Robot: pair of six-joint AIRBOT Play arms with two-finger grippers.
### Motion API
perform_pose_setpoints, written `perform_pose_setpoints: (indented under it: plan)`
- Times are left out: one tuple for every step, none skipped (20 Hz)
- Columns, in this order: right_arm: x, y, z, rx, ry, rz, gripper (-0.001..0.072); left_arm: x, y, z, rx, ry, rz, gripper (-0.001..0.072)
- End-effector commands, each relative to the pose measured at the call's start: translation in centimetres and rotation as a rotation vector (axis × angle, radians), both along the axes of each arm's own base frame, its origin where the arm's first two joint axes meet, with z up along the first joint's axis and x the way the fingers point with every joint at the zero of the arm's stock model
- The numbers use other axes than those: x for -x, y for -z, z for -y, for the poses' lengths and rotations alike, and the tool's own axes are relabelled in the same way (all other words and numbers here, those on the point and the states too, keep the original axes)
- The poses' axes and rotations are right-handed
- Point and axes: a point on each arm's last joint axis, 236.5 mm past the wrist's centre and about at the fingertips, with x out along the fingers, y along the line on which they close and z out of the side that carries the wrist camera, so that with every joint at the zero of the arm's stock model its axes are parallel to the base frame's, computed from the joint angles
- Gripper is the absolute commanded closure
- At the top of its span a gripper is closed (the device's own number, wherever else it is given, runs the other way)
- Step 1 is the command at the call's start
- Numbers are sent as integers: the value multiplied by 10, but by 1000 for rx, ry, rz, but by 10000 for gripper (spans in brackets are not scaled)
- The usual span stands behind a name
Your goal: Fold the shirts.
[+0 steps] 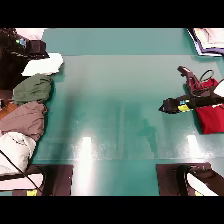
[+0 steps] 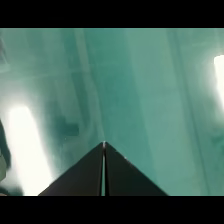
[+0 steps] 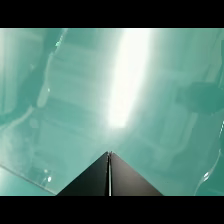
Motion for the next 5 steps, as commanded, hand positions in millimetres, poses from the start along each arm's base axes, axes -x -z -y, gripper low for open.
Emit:
perform_pose_setpoints:
  plan:
    - [7,-1,-16,-5,-52,2,697,-4,-3,0,2,-6,18,682]
    - [7,-1,-16,-5,-52,3,696,-4,-3,0,2,-6,19,682]
    - [7,-1,-16,-5,-53,1,696,-4,-3,0,3,-6,19,683]
    - [7,-1,-16,-5,-53,0,696,-4,-3,0,3,-6,19,682]
    - [7,-1,-16,-5,-53,0,697,-4,-3,0,3,-6,19,682]
